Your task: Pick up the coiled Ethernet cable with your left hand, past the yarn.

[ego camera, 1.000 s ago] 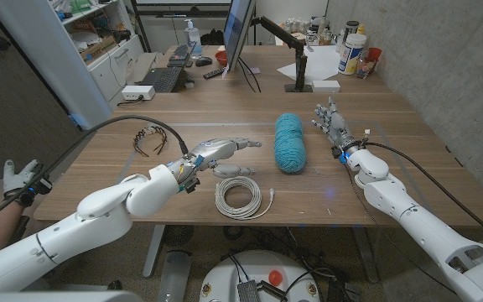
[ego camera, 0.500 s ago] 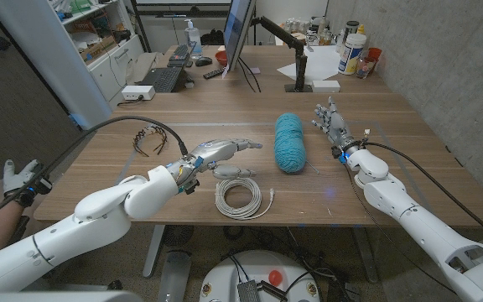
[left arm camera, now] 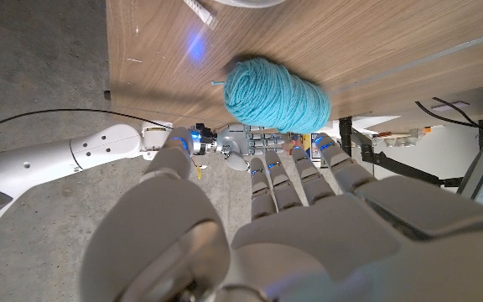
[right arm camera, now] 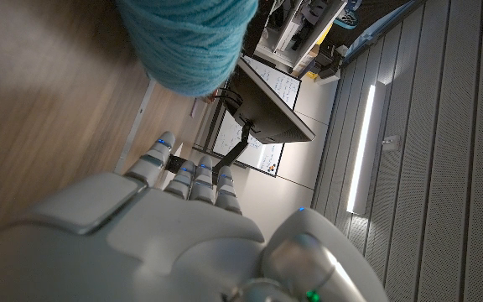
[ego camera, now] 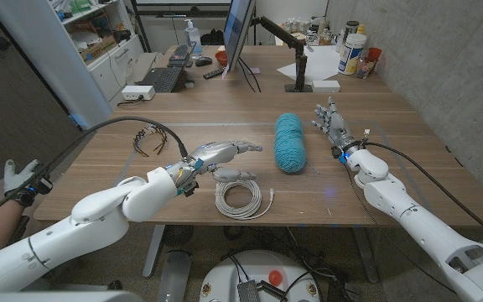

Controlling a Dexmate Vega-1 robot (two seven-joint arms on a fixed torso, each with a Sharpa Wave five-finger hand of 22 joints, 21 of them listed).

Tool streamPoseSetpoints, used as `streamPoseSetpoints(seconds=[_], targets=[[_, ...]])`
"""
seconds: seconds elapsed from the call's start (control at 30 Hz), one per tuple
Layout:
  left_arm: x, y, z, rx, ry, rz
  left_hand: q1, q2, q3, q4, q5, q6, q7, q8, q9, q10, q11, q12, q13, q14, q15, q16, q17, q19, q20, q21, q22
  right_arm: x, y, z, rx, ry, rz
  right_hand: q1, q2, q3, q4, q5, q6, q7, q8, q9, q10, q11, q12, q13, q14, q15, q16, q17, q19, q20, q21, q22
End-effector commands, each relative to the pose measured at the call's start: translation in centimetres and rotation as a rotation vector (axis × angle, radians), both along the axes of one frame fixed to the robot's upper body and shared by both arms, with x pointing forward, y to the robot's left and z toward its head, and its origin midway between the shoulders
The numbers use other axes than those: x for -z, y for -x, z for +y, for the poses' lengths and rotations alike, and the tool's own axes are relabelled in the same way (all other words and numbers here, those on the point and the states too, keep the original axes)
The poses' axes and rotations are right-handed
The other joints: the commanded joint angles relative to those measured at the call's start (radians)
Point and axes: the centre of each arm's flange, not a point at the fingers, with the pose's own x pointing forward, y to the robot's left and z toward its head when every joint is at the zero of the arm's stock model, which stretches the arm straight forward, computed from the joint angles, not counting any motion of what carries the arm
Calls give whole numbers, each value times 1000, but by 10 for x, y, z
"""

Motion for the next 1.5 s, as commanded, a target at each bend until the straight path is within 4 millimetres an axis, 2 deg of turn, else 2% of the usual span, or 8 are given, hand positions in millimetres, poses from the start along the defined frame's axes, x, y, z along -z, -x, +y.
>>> streamPoseSetpoints(seconds=[0.03,0.67,1.4,1.5], targets=[[1,6,1,-4,-11,3,2,6,-5,-1,-5,8,-1,-2,4,4,1,2,1,5,-50,-2,1,0,-5,2,3,-1,-1,0,-3,4,-1,2,32,-7,2,7,-6,-2,2,3,-4,0,6,0,-8,0,5,2,0,-3,7,3],[14,10,11,-15,14,22,1,7,-7,0,-6,17,-1,0,4,13,-1,5,3,11,-54,0,2,3,-4,2,3,-1,-1,1,-3,12,-1,2,32,-8,2,7,-6,-1,3,3,-4,1,7,0,-9,-1,5,2,-1,-3,8,3],[18,15,8,-19,-10,28,4,10,-6,-1,-6,13,1,-4,4,12,0,3,4,10,-55,-2,1,5,-6,3,3,-1,-1,0,-3,9,-2,2,32,-9,2,8,-7,-1,3,3,-4,0,7,0,-8,0,6,2,0,-3,8,3],[18,17,9,-20,-10,22,5,10,-6,-2,-6,-34,-4,-22,4,8,1,1,5,10,-54,-3,1,5,-7,3,3,-1,-1,0,-3,10,-2,2,32,-10,2,8,-7,-1,3,3,-4,0,7,0,-9,0,6,2,0,-3,8,3]])
